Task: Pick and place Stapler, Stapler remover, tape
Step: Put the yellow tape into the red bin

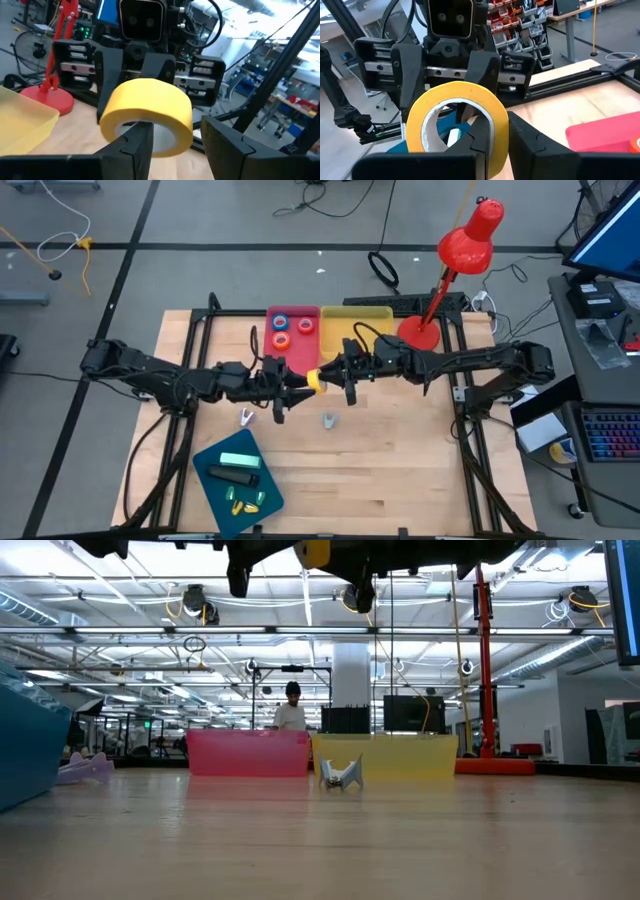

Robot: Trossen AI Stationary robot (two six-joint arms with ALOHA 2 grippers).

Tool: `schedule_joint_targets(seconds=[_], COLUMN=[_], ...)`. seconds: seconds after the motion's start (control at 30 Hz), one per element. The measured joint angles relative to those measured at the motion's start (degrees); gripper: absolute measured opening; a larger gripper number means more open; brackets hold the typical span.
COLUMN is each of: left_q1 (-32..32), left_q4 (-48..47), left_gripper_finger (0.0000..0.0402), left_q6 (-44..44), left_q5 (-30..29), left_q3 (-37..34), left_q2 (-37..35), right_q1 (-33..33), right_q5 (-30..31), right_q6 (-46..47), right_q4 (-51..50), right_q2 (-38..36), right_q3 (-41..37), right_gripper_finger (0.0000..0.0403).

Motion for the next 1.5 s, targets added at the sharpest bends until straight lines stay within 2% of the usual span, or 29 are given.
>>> schedule_joint_targets(seconds=[0.23, 0.3, 0.37, 0.43, 0.57, 0.7, 0.83, 0.93, 1.03, 1.23, 1.37, 1.5], left_q1=[0.09, 0.11, 0.13, 0.13, 0.13, 0.13, 1.44, 3.36, 6.55, 15.74, 22.2, 27.73], left_q4=[-0.18, -1.33, -1.91, -3.12, -6.37, -20.25, -33.75, -43.05, -51.05, -69.33, -74.82, -75.91], left_gripper_finger=[0.0154, 0.0126, 0.0077, 0.0036, 0.0036, 0.0036, 0.0036, 0.0036, 0.0036, 0.0036, 0.0036, 0.0036], left_q6=[-2.58, -3.42, -3.91, -3.28, -4.09, -7.71, -12.97, -13.37, -9.22, 0.25, 4.34, 5.57], left_q5=[-0.04, 0.64, 2.21, 3.2, 3.78, 2.95, -0.77, -3.94, -6.94, -7.73, -4.58, 1.78], left_q3=[0.76, 0.74, 0.79, 0.92, 0.92, 0.96, 1.27, 5.25, 11.77, 26.02, 32.66, 35.98], left_q2=[1.25, 1.34, 1.36, 1.32, 1.2, -0.36, -1.63, -1.63, 0.1, 6.76, 12.6, 18.76], right_q1=[-0.02, -0.01, -0.22, -0.22, -0.3, -0.33, -0.28, -0.28, -0.28, -0.28, -0.26, -0.26], right_q5=[-0.14, -0.31, -0.32, -0.59, -4.43, -9.73, -13.12, -13.52, -13.52, -11.8, -5.65, -4.55], right_q6=[0.08, -0.36, -1.73, -2.27, -2.43, -2.97, -4.44, -4.62, -4.75, -7.32, -9.75, -13.18], right_q4=[2.35, 2.07, 1.91, 0.7, -4.75, -16.55, -29.82, -36.7, -41.69, -47.59, -52.03, -52.17], right_q2=[2.6, 2.78, 2.74, 2.78, 2.05, 0.97, -0.06, -0.14, -0.1, -0.13, -0.56, -2.72], right_q3=[0.13, 0.11, 0.11, 0.15, 0.05, -0.15, -0.13, -0.07, -0.09, -0.08, -0.09, -0.09], right_gripper_finger=[0.003, 0.003, 0.0035, 0.0056, 0.0111, 0.0148, 0.0167, 0.0171, 0.017, 0.0159, 0.0148, 0.0144])
